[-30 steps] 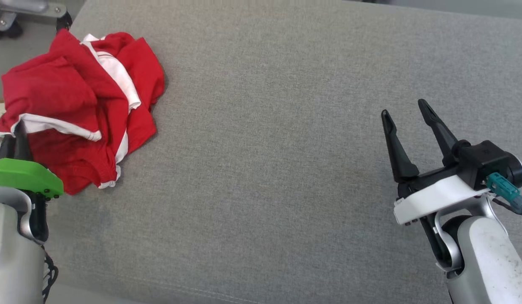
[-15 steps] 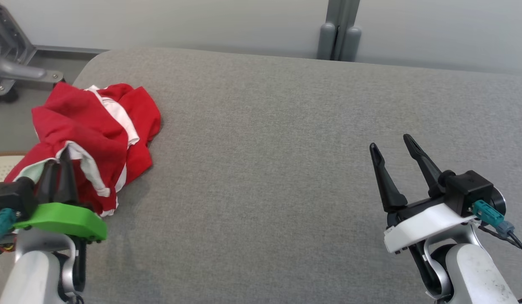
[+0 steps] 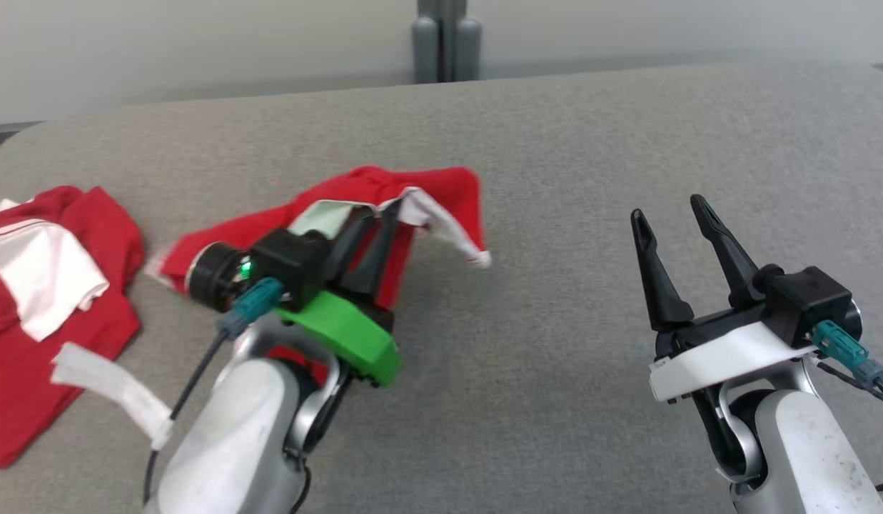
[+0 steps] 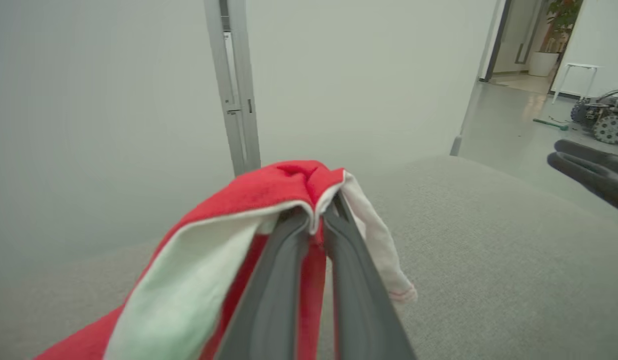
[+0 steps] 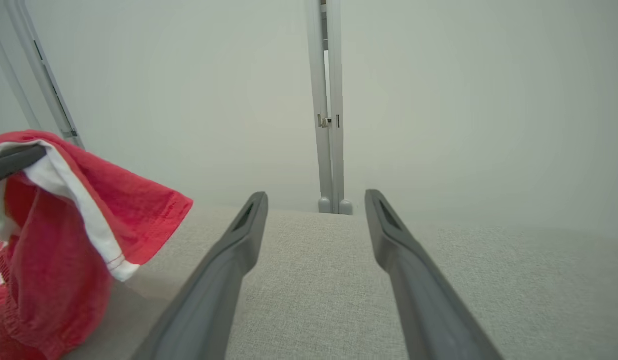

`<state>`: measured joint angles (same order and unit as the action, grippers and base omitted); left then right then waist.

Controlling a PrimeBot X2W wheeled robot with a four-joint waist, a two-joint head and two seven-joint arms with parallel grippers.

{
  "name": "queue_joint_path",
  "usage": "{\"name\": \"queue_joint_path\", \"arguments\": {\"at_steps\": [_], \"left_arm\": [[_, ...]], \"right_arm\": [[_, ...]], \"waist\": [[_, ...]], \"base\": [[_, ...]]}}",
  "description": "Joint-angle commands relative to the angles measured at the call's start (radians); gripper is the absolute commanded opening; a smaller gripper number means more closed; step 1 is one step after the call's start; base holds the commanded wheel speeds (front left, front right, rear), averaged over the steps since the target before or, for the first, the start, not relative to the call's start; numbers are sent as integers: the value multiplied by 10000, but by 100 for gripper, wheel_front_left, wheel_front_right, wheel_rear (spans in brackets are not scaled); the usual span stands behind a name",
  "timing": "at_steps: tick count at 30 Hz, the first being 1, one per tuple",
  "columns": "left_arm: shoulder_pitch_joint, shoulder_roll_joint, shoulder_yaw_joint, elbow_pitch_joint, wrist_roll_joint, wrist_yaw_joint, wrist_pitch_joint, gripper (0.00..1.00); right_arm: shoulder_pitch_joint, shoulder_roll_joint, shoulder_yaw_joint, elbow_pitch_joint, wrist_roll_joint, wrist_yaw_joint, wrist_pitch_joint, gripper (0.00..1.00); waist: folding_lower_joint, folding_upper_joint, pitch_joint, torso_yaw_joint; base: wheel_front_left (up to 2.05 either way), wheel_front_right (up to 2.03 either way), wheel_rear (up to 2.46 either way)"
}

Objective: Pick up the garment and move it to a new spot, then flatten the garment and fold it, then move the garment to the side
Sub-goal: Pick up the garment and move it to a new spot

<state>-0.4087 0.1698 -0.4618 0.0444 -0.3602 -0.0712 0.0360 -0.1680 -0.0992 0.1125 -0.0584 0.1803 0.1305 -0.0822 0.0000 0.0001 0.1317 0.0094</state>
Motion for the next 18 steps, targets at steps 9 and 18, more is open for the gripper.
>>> {"name": "queue_joint_path", "arguments": {"at_steps": [9, 18], "left_arm": [[-853, -820, -2158, 1321, -125, -506, 346, 0], [-975, -952, -2489, 1896, 106, -289, -773, 100]], "right_arm": [[-302, 335, -85, 453, 131, 4, -605, 100], [-410, 419, -141, 800, 0, 4, -836, 100]], "waist": [[0, -1, 2078, -2525], [0, -1, 1840, -2045]], "base": [[0, 0, 0], [0, 0, 0]]}}
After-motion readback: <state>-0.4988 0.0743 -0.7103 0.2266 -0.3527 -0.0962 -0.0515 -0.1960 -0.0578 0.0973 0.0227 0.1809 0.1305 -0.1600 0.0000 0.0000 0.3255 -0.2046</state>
